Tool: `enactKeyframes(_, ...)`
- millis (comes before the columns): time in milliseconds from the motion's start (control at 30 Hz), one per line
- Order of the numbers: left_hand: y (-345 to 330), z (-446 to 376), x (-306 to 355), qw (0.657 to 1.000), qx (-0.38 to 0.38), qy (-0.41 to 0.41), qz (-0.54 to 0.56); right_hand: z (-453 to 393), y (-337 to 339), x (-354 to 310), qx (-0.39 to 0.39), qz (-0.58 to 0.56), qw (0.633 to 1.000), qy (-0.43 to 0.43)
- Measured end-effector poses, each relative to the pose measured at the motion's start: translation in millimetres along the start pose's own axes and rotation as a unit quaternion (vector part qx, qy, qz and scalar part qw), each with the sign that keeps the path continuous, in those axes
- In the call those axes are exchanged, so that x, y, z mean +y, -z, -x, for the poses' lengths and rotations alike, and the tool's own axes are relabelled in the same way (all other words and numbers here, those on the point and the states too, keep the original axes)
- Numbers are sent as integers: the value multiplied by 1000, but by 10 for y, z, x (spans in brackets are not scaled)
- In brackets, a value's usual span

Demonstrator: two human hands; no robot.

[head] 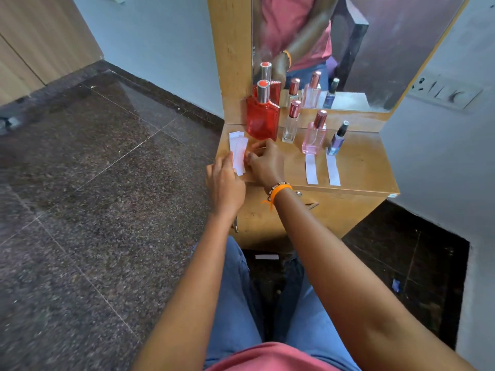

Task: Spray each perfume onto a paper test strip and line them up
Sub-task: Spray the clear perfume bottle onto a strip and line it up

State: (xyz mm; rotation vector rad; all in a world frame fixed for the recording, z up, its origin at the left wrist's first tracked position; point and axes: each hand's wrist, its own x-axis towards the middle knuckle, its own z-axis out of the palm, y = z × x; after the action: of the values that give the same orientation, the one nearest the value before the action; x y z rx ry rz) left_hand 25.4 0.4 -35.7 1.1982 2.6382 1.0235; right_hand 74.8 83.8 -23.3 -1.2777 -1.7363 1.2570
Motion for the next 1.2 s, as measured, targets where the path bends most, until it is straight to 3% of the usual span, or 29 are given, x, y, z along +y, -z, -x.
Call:
enactKeyframes(333,-4,31,-108,999,-2,-39,-3,-146,-142,-117,1,46,997,-68)
enactKeyframes(533,-35,40,-141,999,6,-53,-5,-174,-153,-81,12,-22,995,-95)
enactKeyframes(900,-57,50,-165,998,5,-59,-11,-169,-120,-43,22,-94,991,-94)
enactKeyframes(1200,-47,58,-117,997,10,-75,-15,-140,-59,-30,17,-74,994,-79)
